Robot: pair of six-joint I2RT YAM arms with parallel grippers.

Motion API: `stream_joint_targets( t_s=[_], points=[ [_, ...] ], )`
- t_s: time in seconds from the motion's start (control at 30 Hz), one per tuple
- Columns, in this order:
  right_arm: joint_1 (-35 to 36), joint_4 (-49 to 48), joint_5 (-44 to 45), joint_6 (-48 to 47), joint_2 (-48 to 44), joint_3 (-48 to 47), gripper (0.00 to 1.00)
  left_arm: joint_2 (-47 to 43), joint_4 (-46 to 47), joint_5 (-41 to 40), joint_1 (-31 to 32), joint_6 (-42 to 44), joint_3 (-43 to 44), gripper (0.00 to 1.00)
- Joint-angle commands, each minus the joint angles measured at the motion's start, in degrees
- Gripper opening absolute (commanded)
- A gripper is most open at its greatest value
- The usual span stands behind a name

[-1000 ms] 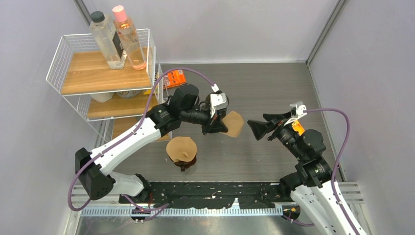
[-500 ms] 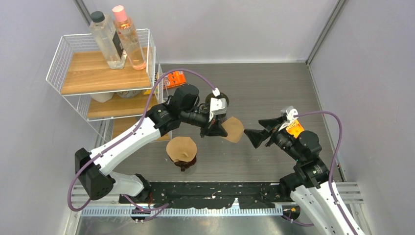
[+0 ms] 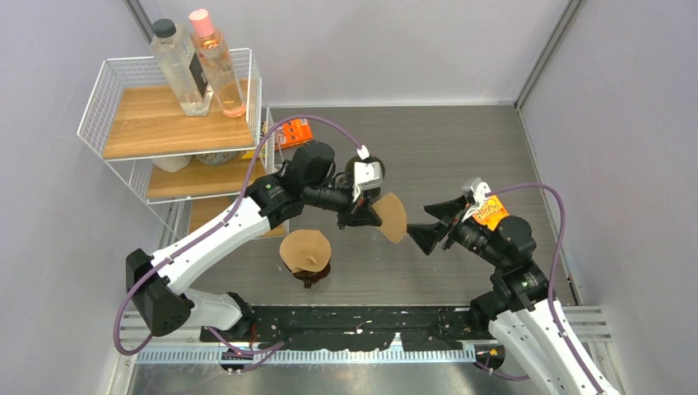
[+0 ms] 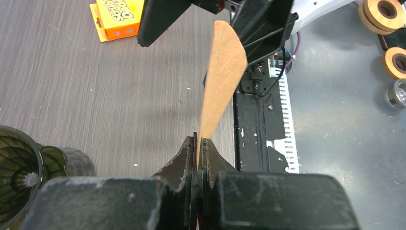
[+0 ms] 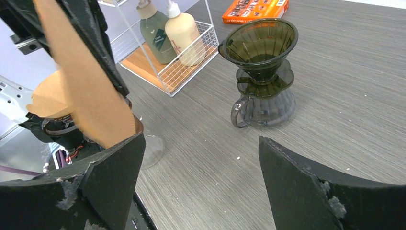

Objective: Place the coffee filter in the dripper

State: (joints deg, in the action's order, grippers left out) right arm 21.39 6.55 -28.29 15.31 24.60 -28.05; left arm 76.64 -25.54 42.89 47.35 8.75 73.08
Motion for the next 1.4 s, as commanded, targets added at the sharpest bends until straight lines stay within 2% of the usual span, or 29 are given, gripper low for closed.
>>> stream_joint_targets(
  t_s=[0.0,0.2,0.4,0.6,0.8,1.37],
  points=[
    [0.2,-3.2,-1.0,0.0,-1.9,0.0,0.96,-0.9,2.3,-2.9,-0.1,-1.8,1.4,0.0],
    [0.3,0.5,4.8,0.3,-2.2,-0.9,0.95,-1.0,2.5,-2.8,-0.1,-2.0,0.9,0.0],
    [0.2,6.3,18.6,0.3,-2.5,-3.3,0.95,-0.9,1.7,-1.5,-0.1,-1.1,1.0,0.0],
    [0.2,7.1,15.3,-0.9,-3.4,-4.0,0.96,-0.8,1.4,-1.5,-0.1,-1.0,1.0,0.0],
    [0.2,3.2,7.6,-0.2,-2.4,-3.6,0.95,-0.4,1.3,-0.3,-0.1,-1.2,1.0,0.0],
    [0.2,0.4,4.5,0.7,1.4,-4.2,0.95,0.8,1.2,2.8,-0.1,-2.6,1.6,0.0]
  ],
)
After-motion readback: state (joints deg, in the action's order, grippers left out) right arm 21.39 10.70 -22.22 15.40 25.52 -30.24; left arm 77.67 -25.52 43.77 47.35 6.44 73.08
